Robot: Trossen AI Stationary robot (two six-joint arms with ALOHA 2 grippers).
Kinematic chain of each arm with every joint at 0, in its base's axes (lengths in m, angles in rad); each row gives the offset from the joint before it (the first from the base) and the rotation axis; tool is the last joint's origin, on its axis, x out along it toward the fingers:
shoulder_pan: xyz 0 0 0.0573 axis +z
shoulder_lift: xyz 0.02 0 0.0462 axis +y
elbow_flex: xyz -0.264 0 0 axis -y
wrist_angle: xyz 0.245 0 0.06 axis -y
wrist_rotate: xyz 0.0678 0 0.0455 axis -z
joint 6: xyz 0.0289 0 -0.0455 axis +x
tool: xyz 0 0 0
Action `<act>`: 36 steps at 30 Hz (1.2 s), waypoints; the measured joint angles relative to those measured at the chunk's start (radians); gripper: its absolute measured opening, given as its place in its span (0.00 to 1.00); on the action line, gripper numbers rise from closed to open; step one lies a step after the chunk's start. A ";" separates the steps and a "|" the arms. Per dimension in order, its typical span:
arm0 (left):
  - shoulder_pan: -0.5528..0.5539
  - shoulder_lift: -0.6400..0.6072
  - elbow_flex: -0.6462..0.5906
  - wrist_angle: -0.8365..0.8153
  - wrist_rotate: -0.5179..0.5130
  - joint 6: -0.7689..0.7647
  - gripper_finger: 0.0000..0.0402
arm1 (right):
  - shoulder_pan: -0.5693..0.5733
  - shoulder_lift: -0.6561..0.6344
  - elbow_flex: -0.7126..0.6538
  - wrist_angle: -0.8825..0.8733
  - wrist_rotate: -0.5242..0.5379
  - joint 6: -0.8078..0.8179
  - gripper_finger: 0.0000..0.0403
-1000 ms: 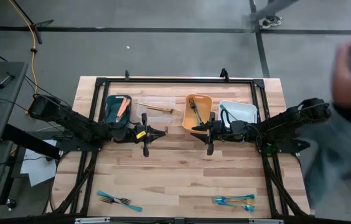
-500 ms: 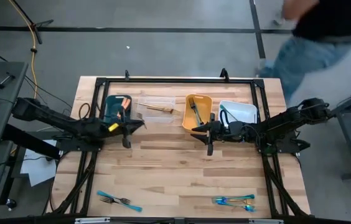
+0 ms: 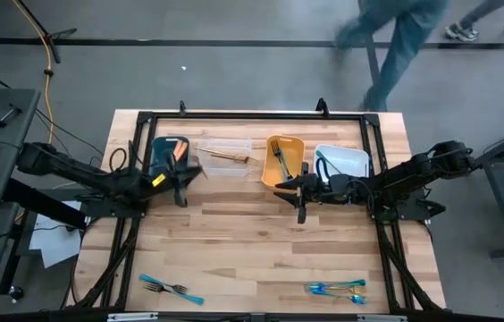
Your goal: Sort silverware by color (type)
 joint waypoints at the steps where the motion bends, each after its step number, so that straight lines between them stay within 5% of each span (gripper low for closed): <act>1: 0.020 0.000 0.011 -0.007 -0.023 0.027 0.02 | 0.000 0.000 0.000 0.003 0.000 0.000 0.26; 5: 0.154 -0.001 0.134 -0.147 0.032 0.085 0.02 | 0.000 0.000 0.000 0.019 0.000 -0.018 0.26; 10: 0.369 0.074 0.407 -0.683 0.295 0.085 0.02 | -0.002 0.000 0.000 0.037 0.000 -0.035 0.26; 13: 0.462 0.166 0.514 -0.864 0.388 0.171 0.02 | -0.002 0.000 0.000 0.037 0.000 -0.037 0.26; 18: 0.564 0.327 0.579 -0.872 0.558 0.292 0.02 | -0.002 0.000 0.000 0.036 0.000 -0.058 0.26; 27: 0.640 0.582 0.645 -0.883 0.557 0.403 0.02 | -0.002 0.000 0.000 0.031 0.000 -0.061 0.26; 36: 0.638 0.686 0.652 -0.953 0.557 0.444 0.02 | -0.002 0.000 0.000 0.027 0.000 -0.064 0.26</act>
